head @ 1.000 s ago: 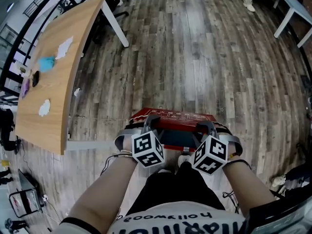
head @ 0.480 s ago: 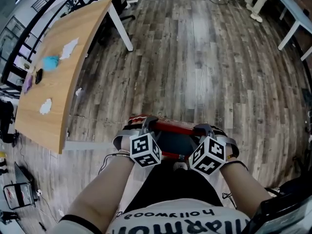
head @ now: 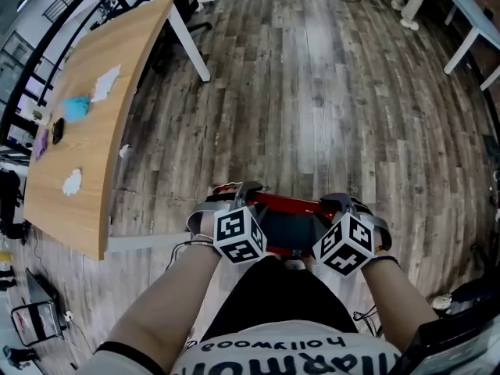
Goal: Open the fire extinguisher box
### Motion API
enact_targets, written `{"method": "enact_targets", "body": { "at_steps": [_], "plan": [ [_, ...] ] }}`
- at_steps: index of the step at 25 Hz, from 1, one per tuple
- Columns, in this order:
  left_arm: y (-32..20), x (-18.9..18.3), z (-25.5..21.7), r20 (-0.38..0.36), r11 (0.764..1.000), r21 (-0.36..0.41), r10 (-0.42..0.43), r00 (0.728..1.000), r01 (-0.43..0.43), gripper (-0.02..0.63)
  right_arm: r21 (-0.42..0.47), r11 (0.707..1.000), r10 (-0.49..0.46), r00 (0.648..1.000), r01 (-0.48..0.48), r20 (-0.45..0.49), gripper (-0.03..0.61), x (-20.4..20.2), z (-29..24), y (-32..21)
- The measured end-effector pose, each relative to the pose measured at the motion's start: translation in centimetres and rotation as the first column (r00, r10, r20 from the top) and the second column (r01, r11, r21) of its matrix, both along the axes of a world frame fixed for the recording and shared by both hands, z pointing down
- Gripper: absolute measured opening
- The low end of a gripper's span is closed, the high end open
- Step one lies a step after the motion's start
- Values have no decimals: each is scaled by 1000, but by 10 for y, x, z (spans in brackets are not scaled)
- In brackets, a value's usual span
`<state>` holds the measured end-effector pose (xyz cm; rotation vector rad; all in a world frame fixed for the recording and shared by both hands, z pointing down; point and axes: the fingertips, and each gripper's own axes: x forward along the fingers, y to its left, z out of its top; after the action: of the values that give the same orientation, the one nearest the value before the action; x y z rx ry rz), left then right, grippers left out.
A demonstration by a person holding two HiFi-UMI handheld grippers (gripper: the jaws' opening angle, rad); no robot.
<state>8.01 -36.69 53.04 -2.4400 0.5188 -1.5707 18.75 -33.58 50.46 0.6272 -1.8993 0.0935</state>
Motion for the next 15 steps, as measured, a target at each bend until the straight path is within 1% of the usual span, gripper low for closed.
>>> {"method": "enact_targets", "body": {
  "at_steps": [3,7,15],
  "plan": [
    [-6,1,-1,-7,1000,-14,23,1000,-23,155,2,1000,9,1000,-9,-4,121,1,-1,-7],
    [-16,3,-2,-21,999,-8,41,999,-41,152,13,1000,18,1000,-18,-17,121,3,-1,-17],
    [-39,7,1,-47,998,-7,67,997,-68,143,34,996,80,997,-79,-22,121,6,2,-41]
  ]
}}
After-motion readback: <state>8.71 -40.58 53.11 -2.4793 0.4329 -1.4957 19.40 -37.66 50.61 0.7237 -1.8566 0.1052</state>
